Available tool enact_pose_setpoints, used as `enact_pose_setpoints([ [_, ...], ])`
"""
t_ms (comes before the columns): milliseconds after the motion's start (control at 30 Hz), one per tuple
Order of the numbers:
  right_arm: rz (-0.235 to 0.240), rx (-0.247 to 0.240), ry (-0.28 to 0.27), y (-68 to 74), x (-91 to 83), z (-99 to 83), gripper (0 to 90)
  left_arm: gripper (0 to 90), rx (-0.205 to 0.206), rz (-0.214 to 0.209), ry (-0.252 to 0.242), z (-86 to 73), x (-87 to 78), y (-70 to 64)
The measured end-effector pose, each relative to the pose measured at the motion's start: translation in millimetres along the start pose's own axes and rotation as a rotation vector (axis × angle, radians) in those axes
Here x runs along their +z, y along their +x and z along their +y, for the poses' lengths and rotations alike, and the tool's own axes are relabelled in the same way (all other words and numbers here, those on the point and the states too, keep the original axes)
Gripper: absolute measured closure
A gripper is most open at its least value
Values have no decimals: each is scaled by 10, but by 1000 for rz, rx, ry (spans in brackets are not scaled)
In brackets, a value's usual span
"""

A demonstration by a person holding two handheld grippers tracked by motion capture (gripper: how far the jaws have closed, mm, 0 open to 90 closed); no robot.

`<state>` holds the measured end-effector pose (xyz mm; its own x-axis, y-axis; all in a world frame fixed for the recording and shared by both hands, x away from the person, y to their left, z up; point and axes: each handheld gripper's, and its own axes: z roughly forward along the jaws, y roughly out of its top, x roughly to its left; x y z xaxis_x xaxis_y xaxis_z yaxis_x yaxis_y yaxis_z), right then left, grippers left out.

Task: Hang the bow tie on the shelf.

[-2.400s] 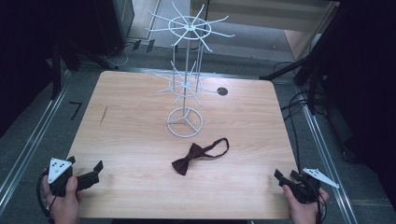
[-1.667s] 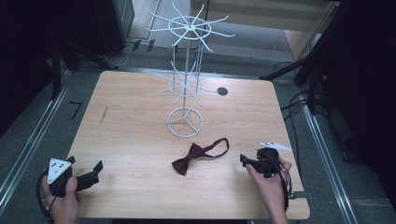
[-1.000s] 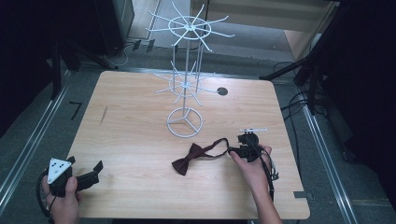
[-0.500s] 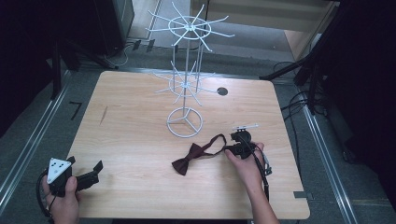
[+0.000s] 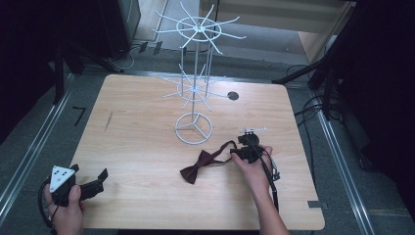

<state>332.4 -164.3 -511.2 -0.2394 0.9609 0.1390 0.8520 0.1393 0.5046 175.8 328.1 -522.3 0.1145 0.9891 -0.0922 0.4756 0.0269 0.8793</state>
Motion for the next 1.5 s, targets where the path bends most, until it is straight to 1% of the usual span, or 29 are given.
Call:
enact_pose_setpoints([
  [67, -5, -11, 15, 8, 34, -3, 593, 1, 0, 0, 2, 1, 0, 2],
  [100, -2, -14, 21, 7, 43, -7, 630, 1, 0, 0, 3, 1, -1, 3],
  [167, -6, -22, 22, 2, 38, -11, 679, 1, 0, 1, 3, 1, 0, 3],
  [267, -29, -60, 26, -10, 28, -25, 795, 1, 2, 2, 4, 1, 2, 1],
  [300, -35, -75, 21, -20, 26, -34, 839, 1, 1, 2, 3, 1, 2, 2],
  [333, -37, -74, 18, -27, 24, -44, 882, 1, 1, 2, 3, 1, 2, 3],
  [367, -33, -75, 11, -44, 21, -55, 900, 1, 0, 2, 4, 1, 2, 3],
  [433, -35, -81, -26, -72, 5, -86, 900, 1, 1, 3, 4, 1, 2, 1],
  [533, -24, -97, -83, -79, -44, -115, 900, 4, 1, 5, 4, 2, 4, -1],
  [567, -30, -114, -106, -77, -68, -115, 900, 4, 1, 4, 4, 2, 6, 0],
  [633, -39, -118, -166, -58, -151, -102, 900, 4, 1, 4, 4, 1, 3, 0],
  [667, -39, -122, -188, -55, -183, -95, 900, 4, 1, 4, 4, 1, 2, 2],
  [733, -33, -131, -250, -29, -269, -82, 900, 4, -1, 3, 3, 1, 1, 2],
  [767, -43, -143, -277, -10, -305, -77, 900, 4, -2, 2, 4, 0, 1, 2],
  [833, -41, -164, -333, 25, -371, -74, 900, 4, -1, 1, 4, 0, 1, 0],
  [900, -56, -176, -368, 59, -418, -70, 900, 4, -3, 0, 4, 1, 0, 4],
  [967, -58, -194, -407, 93, -473, -60, 900, 4, -5, -6, 2, 1, -4, 10],
  [1133, -62, -212, -489, 165, -600, -30, 900, 4, -4, 0, 0, -1, -5, 3],
  [1200, -58, -220, -518, 195, -650, -21, 900, 4, -5, -5, -7, -4, -7, 5],
  [1267, -65, -232, -535, 221, -694, -1, 900, 4, -7, -7, -10, -5, -12, 7],
  [1400, -66, -236, -576, 254, -799, 34, 900, 4, -1, -10, -12, -6, -17, 6],
  [1500, -54, -233, -591, 257, -851, 67, 900, 4, -1, -12, -13, -6, -17, 5],
])
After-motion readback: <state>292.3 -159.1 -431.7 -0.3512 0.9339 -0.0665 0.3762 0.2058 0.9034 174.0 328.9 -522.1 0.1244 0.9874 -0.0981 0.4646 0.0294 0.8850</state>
